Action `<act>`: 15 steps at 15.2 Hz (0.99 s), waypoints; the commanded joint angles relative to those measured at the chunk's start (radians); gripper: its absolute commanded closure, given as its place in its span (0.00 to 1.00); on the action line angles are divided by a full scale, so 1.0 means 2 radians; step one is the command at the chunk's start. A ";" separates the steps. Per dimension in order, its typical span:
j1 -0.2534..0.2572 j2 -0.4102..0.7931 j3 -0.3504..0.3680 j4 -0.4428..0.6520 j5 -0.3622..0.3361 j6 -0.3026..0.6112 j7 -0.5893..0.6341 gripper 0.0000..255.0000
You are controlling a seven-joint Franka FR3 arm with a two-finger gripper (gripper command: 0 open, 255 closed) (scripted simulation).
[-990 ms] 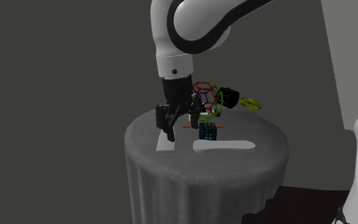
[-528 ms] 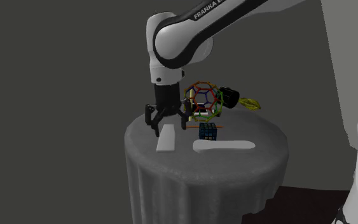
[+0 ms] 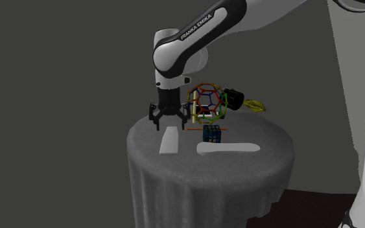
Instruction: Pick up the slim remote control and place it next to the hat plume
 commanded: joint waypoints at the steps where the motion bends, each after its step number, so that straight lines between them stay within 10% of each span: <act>1: -0.003 0.013 -0.004 0.003 0.003 0.013 0.014 0.00; 15: -0.004 0.035 -0.002 -0.014 0.008 0.052 0.010 0.00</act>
